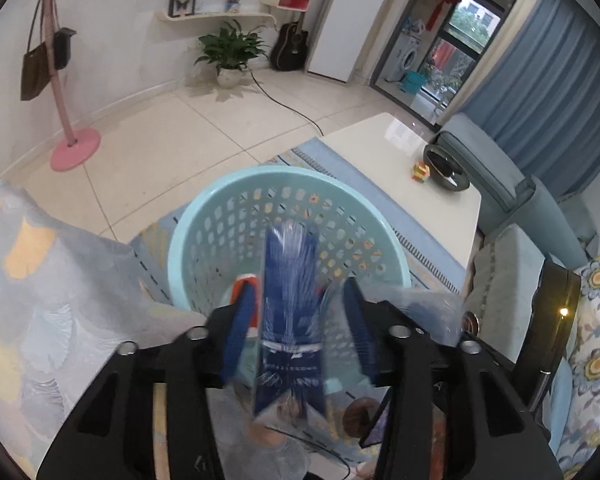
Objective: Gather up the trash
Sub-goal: 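Carry the carton and bottle over the basket, then open both tools to drop the carton and bottle into the basket, then move the left tool to the pink yogurt bottle while the right tool approaches the orange snack packet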
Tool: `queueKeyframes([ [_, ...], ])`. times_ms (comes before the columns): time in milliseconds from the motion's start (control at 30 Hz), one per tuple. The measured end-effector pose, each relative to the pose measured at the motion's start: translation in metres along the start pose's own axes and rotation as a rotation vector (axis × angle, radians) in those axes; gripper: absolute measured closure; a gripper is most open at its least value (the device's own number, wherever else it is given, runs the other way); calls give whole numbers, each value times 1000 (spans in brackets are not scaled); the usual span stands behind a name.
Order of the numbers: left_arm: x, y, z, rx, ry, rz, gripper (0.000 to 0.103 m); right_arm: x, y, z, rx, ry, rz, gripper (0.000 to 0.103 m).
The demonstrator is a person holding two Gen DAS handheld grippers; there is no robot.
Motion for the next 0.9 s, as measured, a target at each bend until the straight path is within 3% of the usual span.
queueKeyframes([
  [400, -9, 60, 4, 91, 34, -9, 52, -35, 34, 6, 51, 68, -73, 55],
  [733, -36, 162, 28, 233, 86, -30, 52, -119, 93, 30, 106, 246, -176, 55],
  [900, -64, 209, 54, 281, 116, -90, 52, -170, 113, 63, 84, 357, -245, 55],
])
Point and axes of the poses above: each gripper's, at about its wrist camera, not at the fingertips, and y roughly against the way its jaws point, x to its right, z to its underside, the point moved 2 cm from there along -y, roughly the way its jaws point, and after that the axes turned 12 degrees about -z, right-handed, at the moved point
